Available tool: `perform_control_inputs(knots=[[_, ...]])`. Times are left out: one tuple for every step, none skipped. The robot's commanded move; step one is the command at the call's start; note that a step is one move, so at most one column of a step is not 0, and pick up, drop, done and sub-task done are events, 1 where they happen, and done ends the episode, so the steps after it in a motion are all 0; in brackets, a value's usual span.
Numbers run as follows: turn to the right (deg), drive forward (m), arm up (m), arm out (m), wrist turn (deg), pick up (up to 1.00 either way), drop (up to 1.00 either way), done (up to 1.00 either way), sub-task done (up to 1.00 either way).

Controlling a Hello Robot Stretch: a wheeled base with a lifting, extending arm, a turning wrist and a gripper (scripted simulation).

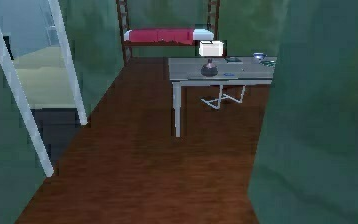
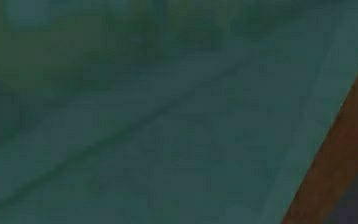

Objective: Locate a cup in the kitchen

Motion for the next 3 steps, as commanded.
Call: perform_control_inputs(knots=[[0.0, 0.45, 0.00, 0.00, 0.0, 0.00, 0.00, 0.00, 0.00], [-24.0, 0.00, 0.00, 0.00, 0.0, 0.00, 0.00, 0.00, 0.00], [0.0, 1.00, 0.00, 0.00, 0.0, 0.00, 0.00, 0.00, 0.00]])
